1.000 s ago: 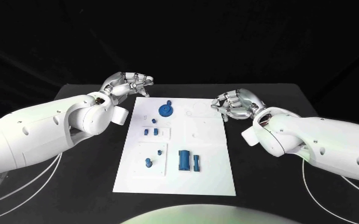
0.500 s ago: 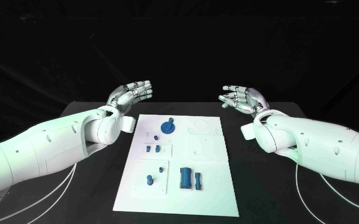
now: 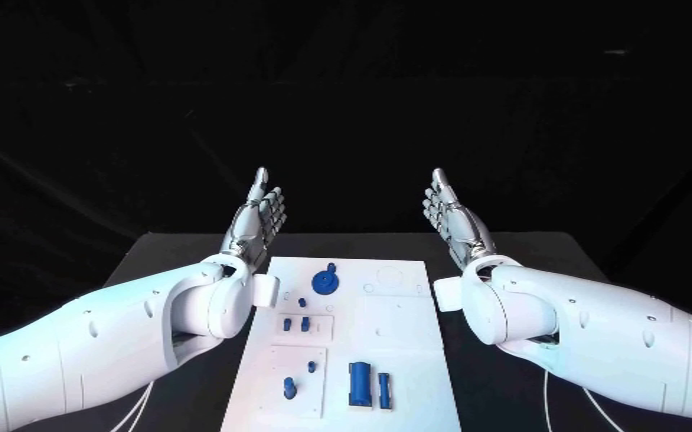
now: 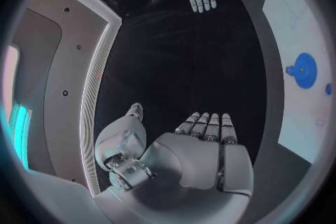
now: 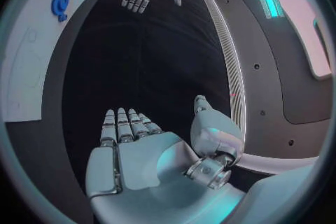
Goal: Assemble the parts on the task board
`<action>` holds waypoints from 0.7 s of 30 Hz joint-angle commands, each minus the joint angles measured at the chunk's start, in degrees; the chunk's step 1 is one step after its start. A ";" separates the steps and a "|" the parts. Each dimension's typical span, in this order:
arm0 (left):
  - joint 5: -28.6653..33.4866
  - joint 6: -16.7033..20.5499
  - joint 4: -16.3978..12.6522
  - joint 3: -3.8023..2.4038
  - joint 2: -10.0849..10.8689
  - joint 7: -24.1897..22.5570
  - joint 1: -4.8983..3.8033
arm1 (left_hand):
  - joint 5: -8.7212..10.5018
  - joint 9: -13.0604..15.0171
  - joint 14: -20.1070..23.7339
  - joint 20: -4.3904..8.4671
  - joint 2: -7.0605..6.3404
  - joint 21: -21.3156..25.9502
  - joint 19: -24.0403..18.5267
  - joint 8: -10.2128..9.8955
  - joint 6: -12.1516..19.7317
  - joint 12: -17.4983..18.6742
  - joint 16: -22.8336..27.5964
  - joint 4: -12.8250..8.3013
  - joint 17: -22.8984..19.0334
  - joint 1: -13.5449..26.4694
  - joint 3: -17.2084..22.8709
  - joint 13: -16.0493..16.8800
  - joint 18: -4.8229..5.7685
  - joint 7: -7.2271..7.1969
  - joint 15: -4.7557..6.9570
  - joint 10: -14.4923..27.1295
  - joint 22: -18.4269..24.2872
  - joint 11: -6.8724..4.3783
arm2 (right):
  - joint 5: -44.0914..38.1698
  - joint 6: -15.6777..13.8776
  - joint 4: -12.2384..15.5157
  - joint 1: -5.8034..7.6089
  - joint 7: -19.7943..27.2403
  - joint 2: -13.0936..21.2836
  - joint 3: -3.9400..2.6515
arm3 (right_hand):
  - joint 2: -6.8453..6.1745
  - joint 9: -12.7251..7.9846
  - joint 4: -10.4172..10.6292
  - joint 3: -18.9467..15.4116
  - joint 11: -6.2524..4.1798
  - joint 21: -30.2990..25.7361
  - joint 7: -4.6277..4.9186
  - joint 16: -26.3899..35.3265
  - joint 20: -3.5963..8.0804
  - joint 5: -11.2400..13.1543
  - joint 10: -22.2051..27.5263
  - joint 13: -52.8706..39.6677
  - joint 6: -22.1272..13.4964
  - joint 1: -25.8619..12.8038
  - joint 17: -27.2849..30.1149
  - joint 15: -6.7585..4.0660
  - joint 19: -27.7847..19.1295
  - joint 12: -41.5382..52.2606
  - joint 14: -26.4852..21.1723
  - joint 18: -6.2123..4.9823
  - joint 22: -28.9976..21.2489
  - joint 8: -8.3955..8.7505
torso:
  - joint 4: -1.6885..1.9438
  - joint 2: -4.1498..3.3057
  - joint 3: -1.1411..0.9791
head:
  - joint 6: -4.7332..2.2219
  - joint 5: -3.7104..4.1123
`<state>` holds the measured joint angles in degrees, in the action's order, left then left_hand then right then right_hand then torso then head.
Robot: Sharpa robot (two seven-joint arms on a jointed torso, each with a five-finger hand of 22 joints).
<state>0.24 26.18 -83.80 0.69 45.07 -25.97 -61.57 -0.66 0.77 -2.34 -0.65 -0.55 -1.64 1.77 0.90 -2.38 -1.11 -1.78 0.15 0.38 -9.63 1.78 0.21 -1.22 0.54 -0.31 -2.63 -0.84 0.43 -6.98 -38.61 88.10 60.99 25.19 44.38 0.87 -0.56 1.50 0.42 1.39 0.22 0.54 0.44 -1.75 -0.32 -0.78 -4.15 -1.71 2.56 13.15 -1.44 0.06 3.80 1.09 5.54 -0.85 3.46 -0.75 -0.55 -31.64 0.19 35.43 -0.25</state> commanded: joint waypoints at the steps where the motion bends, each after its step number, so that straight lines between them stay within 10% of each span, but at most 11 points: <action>1: -0.23 11.31 -2.44 -0.27 -0.23 -2.77 0.50 | 0.66 -0.77 2.34 0.65 0.55 1.64 -1.77 -0.90 2.38 1.11 1.78 -0.15 -0.38 9.63 -1.78 -0.21 1.22 -0.54 0.31 2.63 0.84 -0.43 | 6.40 -5.08 1.36 -0.60 4.32 0.25 -0.58 | 0.56 -1.50 -0.42 -1.39 -0.22 -0.54 -0.44 1.75 0.32 0.78 4.15 1.71 -2.56 -13.15 1.44 -0.06 -3.80 -1.09 -5.54 0.85 -3.46 0.75 | 0.55 0.46 -0.19 | -1.05 0.25; 21: -0.24 17.94 -6.16 -0.69 -0.38 -3.82 1.41 | 0.66 -0.77 2.34 0.65 0.55 1.64 -1.77 -0.90 2.38 1.11 1.78 -0.15 -0.38 9.63 -1.78 -0.21 1.22 -0.54 0.31 2.63 0.84 -0.43 | 6.98 -5.51 1.85 -0.82 4.61 0.31 -0.87 | 0.56 -1.50 -0.42 -1.39 -0.22 -0.54 -0.44 1.75 0.32 0.78 4.15 1.71 -2.56 -13.15 1.44 -0.06 -3.80 -1.09 -5.54 0.85 -3.46 0.75 | 0.55 0.46 -0.19 | -1.05 0.25</action>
<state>0.26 42.88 -89.79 0.07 44.80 -28.48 -60.15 -0.20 0.05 -0.21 0.00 0.05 -0.20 0.21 0.31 -0.30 -0.37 -0.20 0.00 0.05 -0.37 0.24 0.05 -0.35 -0.01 -0.01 -0.22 -0.05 0.02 -0.06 -43.95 89.86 60.19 28.67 44.69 0.03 0.00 0.05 -0.08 0.32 -0.05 0.28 -0.01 -0.16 0.00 -0.30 -0.25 -0.05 0.21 0.31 -0.05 -0.01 0.27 0.16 0.29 -0.80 0.05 -0.20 0.00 -31.18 -0.01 34.38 0.00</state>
